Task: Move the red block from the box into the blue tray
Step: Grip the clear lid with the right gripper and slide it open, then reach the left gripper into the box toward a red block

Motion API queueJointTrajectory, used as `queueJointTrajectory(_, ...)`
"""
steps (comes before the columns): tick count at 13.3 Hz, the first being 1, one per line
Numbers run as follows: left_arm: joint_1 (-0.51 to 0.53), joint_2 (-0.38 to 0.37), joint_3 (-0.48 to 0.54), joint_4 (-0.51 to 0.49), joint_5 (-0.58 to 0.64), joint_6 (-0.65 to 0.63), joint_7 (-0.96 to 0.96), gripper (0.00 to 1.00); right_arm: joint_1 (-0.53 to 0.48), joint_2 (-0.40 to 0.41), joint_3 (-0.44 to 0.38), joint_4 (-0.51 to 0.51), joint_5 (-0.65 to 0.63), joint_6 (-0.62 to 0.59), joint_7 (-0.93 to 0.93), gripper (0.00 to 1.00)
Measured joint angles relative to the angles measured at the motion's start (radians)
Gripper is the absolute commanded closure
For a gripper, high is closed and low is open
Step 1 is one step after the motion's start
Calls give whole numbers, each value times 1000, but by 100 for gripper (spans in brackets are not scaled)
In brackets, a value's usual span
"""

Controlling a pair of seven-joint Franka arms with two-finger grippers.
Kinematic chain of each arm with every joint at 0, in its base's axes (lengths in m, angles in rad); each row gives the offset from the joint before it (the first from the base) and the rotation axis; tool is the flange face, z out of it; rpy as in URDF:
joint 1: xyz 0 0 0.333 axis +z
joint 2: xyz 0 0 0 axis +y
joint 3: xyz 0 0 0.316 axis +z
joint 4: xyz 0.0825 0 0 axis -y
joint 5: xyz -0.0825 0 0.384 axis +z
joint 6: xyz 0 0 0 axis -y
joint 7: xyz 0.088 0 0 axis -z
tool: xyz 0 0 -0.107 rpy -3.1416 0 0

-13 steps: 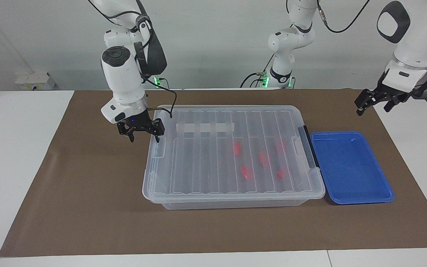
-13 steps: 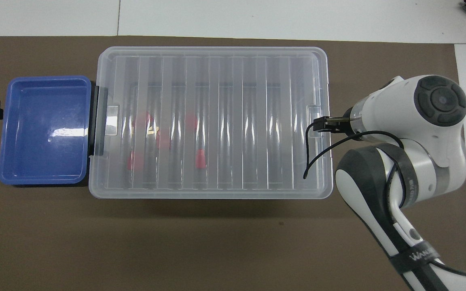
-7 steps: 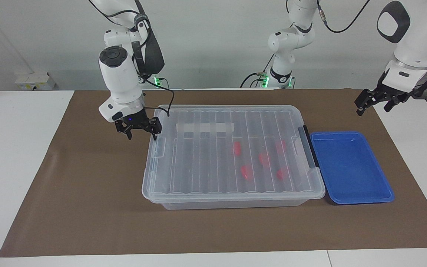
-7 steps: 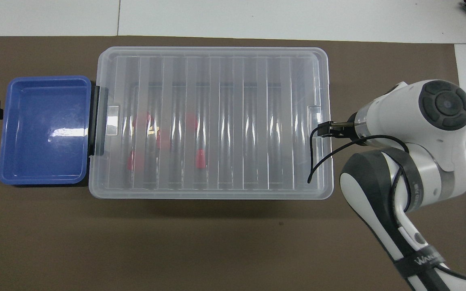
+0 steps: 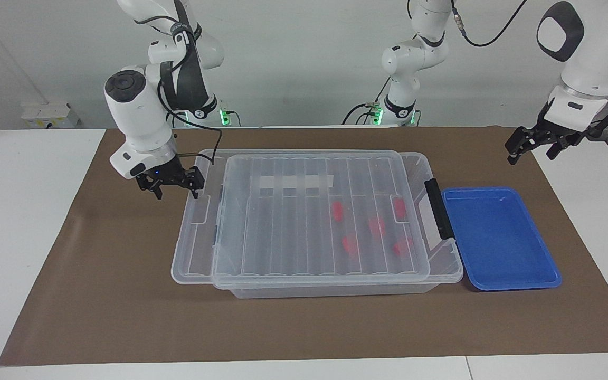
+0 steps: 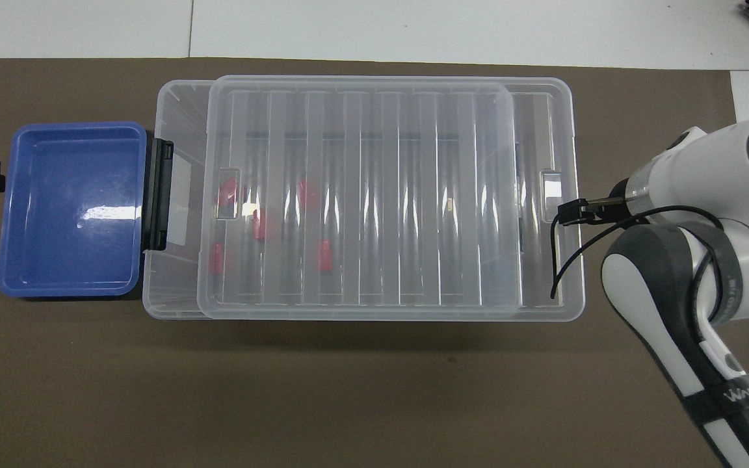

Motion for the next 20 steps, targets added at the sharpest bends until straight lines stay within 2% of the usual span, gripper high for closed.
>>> queueJointTrajectory(6,0,0,0,0,0,0,0,0,-104,0,-1,-4,0,0,-197,1)
queueJointTrajectory(15,-5,-12,-17,-8,-7,-7,-3,0,-188,0,-2,-4,0,1,-348,1)
queueJointTrajectory(18,-17,-54,-17,-100,-25,54,-185,0,-205,0,-2,-4,0,1,-367,1)
queueJointTrajectory(20,-78,-69,-21,-172,-39,131,-358,0,-205,0,-2,-4,0,1,-367,0)
